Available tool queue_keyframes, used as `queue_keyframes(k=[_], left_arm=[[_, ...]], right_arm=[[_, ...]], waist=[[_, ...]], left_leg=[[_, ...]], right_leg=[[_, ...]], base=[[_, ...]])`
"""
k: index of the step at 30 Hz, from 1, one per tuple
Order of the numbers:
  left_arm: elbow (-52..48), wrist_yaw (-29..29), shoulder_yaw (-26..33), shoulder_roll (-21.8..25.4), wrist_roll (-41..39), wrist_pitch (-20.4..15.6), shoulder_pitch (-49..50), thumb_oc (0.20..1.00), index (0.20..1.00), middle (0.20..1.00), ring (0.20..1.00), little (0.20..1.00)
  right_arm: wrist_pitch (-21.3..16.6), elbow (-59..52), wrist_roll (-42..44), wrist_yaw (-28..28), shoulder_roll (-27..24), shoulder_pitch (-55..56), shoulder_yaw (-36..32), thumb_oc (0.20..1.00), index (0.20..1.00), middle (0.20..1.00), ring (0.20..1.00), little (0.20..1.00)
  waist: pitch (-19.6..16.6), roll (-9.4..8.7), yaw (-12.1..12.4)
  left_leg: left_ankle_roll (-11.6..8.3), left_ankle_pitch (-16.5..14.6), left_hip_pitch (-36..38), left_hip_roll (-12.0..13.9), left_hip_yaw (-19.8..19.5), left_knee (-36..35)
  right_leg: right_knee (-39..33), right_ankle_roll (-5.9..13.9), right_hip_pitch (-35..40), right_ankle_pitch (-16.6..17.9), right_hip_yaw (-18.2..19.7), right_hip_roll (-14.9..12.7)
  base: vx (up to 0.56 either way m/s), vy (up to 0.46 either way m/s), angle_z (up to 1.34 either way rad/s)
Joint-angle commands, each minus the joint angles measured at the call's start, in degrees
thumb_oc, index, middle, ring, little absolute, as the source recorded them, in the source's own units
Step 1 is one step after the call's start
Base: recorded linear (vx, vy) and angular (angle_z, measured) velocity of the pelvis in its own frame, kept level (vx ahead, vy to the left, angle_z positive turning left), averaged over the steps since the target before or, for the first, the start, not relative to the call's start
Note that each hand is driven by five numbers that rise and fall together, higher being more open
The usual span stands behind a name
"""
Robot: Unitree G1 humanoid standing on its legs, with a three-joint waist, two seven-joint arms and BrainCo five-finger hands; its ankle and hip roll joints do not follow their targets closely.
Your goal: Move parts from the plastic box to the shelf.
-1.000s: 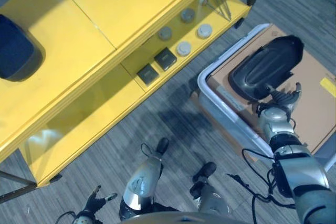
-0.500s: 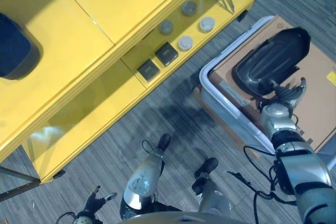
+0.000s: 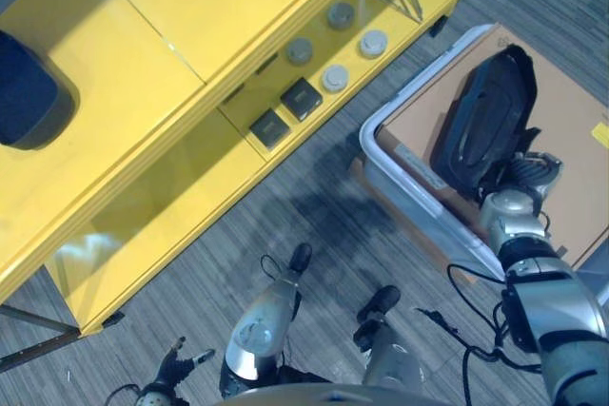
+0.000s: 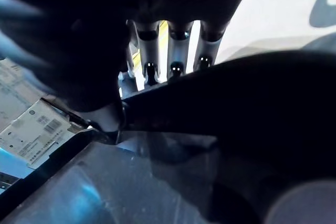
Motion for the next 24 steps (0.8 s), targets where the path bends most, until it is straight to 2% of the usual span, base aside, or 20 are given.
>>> queue_keyframes(k=[1,7,11,17,24], left_arm=[[-0.13,0.36,-1.36,1.37,-1.07,-0.11,1.40,1.000,1.000,1.000,1.000,1.000],[0.27,1.25,-1.01,1.32,-1.66,-1.27,1.65,1.000,1.000,1.000,1.000,1.000],[0.03,1.98,0.09,1.52,-2.59,-3.57,1.84,1.000,1.000,1.000,1.000,1.000],[-3.35,0.80,3.49,1.86,-6.01,-5.39,1.98,1.000,1.000,1.000,1.000,1.000],[-11.21,-2.35,8.10,1.86,-8.44,-5.52,2.49,1.000,1.000,1.000,1.000,1.000]], right_arm=[[-0.52,-2.05,1.03,0.90,-1.04,2.10,2.33,0.200,0.200,0.200,0.200,0.200],[-2.21,-3.70,2.05,-0.16,-0.66,2.59,2.15,0.200,0.200,0.200,0.200,0.200],[-5.33,-7.06,2.00,-0.33,-0.36,4.46,0.32,0.200,0.200,0.200,0.200,0.200],[-5.01,-15.74,1.13,-1.83,-0.26,8.44,-2.47,0.200,0.200,0.200,0.200,0.200],[-1.60,-27.64,-1.11,-3.76,1.66,15.40,-5.41,0.200,0.200,0.200,0.200,0.200]], waist=[[-1.54,-0.52,1.00],[-2.29,-0.96,0.83],[-4.12,-1.61,0.30],[-7.63,-2.66,-0.71],[-12.61,-3.93,-2.30]], left_leg=[[-0.78,-0.04,-5.50,2.35,2.15,2.24],[-0.84,-0.05,-4.32,2.67,2.41,1.44],[-0.93,-0.17,-2.27,3.09,2.92,0.31],[-1.17,-0.38,2.45,4.09,4.02,-2.47],[-1.47,-0.46,7.77,5.73,6.02,-5.12]], right_leg=[[2.36,3.59,1.46,-2.89,3.11,-2.50],[1.76,3.68,2.25,-2.71,2.98,-2.23],[0.71,3.80,3.88,-2.60,2.81,-1.78],[-1.81,4.00,7.64,-2.38,2.79,-0.64],[-4.41,3.90,11.53,-1.69,3.25,0.78]], base=[[-0.07,0.028,0.03],[0.00,-0.002,0.01],[0.01,-0.031,-0.02],[0.04,-0.068,-0.06],[0.07,-0.087,-0.12]])
